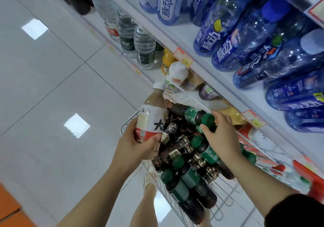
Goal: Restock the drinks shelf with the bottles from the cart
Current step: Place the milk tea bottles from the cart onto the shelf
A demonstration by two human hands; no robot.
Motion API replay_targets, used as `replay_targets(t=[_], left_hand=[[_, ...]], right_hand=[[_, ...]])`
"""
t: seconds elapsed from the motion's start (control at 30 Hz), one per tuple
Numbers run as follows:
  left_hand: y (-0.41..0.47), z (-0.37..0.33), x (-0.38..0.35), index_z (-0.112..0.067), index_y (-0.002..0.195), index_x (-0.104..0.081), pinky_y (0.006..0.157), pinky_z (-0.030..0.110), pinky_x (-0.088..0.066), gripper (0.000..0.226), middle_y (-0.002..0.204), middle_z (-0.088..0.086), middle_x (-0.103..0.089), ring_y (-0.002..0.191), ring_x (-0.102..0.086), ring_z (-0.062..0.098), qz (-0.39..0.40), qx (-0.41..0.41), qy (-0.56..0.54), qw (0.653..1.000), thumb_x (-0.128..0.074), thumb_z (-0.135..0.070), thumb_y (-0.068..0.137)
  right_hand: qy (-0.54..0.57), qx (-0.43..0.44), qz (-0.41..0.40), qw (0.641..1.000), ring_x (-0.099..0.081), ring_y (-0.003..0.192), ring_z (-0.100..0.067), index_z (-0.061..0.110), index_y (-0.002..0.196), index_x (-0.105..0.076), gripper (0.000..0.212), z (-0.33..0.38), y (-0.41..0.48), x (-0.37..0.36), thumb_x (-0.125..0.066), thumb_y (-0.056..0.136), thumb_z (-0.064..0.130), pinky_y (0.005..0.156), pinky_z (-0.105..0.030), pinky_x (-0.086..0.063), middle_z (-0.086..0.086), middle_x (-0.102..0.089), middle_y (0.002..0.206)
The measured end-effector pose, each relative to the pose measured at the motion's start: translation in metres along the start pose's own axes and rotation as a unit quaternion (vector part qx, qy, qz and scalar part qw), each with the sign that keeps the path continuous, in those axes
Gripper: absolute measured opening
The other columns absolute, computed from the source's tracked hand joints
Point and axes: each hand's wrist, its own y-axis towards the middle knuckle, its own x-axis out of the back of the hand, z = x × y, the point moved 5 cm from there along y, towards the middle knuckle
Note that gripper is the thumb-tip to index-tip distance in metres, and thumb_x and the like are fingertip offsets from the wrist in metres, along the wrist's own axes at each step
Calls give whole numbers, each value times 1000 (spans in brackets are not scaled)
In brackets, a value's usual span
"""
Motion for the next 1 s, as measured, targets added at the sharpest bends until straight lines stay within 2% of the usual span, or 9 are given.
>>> replay_targets(t=[0.17,0.27,0.37,0.43,0.53,0.67,0.8,0.9,1.0], left_hand=[[-2,-6,-2,-30,126,-50,65,20,-55,73,98,-10,-68,85,-67,8,-13,-7,-21,1000,-75,-45,59],[-10,-20,-8,-30,122,-51,62,16,-53,68,91,-11,-69,81,-68,6,-10,-10,-34,999,-79,-40,61],[-27,-44,-13,-34,120,-49,65,15,-54,69,95,-12,-67,81,-67,5,-1,-25,-30,999,-78,-41,58],[-43,-67,-19,-34,119,-50,67,16,-55,68,93,-11,-68,79,-67,3,11,-42,-34,998,-76,-40,56],[-73,-110,-33,-36,120,-51,64,14,-52,76,96,-12,-69,81,-67,0,40,-87,-27,995,-83,-53,54],[-121,-179,-61,-47,112,-50,65,11,-50,65,97,-18,-70,84,-66,-3,87,-168,-17,982,-76,-51,52],[-176,-248,-95,-42,125,-49,76,26,-55,76,106,-16,-69,94,-67,6,165,-250,-9,954,-76,-50,54],[-219,-297,-120,-43,127,-45,79,22,-54,85,111,-20,-65,98,-64,0,215,-315,12,924,-75,-58,50],[-260,-338,-144,-52,114,-47,77,12,-50,71,108,-32,-62,98,-61,-8,261,-375,23,889,-75,-55,49]], right_hand=[[-73,16,-77,994,-60,85,-30,23,117,-59,47,3,9,-4,-72,75,40,74,-36,-48,-6,-54,107],[34,18,-80,996,-59,86,-25,20,110,-63,45,3,1,3,-77,70,35,74,-32,-49,-4,-52,103],[151,35,-120,981,-55,84,-17,18,98,-64,38,14,-17,38,-81,65,27,75,-11,-38,-3,-51,99],[193,51,-130,971,-52,86,-12,20,93,-63,34,21,-36,74,-81,66,25,74,-8,-35,-1,-54,97],[265,85,-135,951,-60,85,-12,31,86,-60,31,27,-74,138,-81,65,22,77,-21,-49,4,-60,93],[311,127,-190,923,-64,89,-15,41,83,-59,34,25,-130,234,-83,64,24,77,-18,-50,0,-66,96],[371,157,-251,880,-67,85,-8,38,85,-61,33,20,-190,327,-78,70,14,76,-17,-54,0,-67,98],[365,183,-324,853,-65,88,-3,47,81,-65,31,14,-236,388,-83,66,26,72,-8,-49,4,-67,101],[362,192,-411,815,-65,84,-7,43,79,-67,29,5,-282,443,-83,63,25,72,-12,-49,-6,-66,102]])
